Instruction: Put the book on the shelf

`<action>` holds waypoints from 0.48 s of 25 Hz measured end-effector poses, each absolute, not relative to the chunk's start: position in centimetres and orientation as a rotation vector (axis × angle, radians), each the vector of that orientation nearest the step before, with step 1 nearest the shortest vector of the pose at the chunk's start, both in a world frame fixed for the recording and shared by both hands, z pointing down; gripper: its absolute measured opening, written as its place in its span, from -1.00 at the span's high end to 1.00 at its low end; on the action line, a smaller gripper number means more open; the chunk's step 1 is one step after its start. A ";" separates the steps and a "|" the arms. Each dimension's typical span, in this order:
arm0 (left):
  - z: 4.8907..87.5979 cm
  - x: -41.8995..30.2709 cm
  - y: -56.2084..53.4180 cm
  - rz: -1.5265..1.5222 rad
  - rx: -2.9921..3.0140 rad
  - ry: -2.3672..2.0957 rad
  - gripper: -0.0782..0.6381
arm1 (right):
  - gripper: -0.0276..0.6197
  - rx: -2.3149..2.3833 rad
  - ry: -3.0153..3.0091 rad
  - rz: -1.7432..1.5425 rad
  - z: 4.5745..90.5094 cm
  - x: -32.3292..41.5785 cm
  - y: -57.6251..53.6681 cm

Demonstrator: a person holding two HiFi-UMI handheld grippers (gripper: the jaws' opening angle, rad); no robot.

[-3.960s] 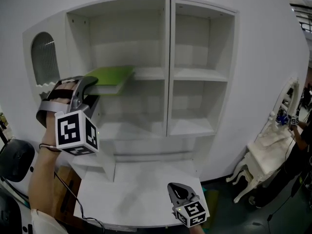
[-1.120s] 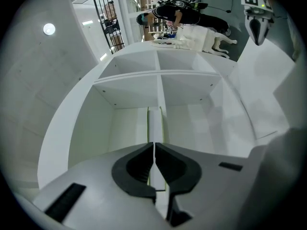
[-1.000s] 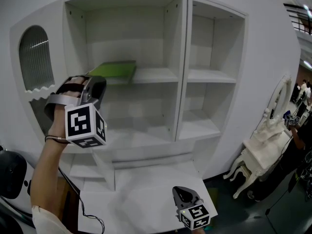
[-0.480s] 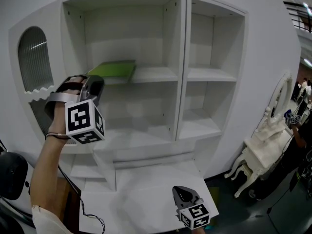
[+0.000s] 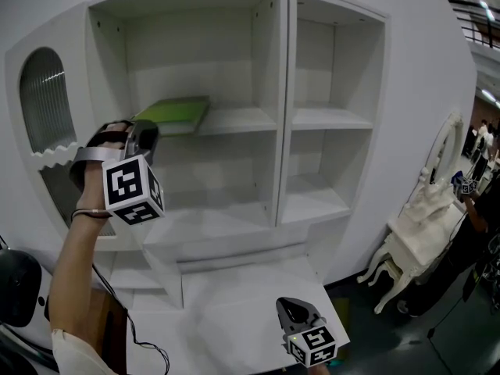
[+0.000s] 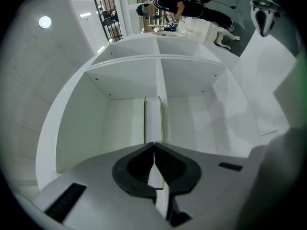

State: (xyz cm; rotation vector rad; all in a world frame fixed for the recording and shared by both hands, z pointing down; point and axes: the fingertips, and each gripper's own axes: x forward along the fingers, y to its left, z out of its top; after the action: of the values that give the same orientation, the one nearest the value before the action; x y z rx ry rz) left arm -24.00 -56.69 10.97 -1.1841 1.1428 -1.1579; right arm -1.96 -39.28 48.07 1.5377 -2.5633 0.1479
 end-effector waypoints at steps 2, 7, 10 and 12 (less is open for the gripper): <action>11.0 -23.9 -56.7 -1.159 -1.181 1.142 0.74 | 0.88 1.541 -2.560 0.150 48.1 -1.8 -39.3; 11.0 -23.6 -55.9 -1.149 -1.175 1.137 0.74 | 0.88 1.527 -2.568 0.145 48.1 -2.0 -39.2; 10.8 -23.3 -55.1 -1.135 -1.165 1.136 0.74 | 0.88 1.512 -2.576 0.143 48.0 -2.2 -39.1; 10.7 -23.1 -54.5 -1.128 -1.157 1.139 0.74 | 0.88 1.500 -2.581 0.138 47.9 -2.2 -38.9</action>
State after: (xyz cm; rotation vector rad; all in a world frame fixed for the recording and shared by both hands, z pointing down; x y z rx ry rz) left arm -23.08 -54.51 10.72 -1.1573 1.1391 -1.1283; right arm -2.24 -38.94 47.91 1.5005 -2.5813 0.1385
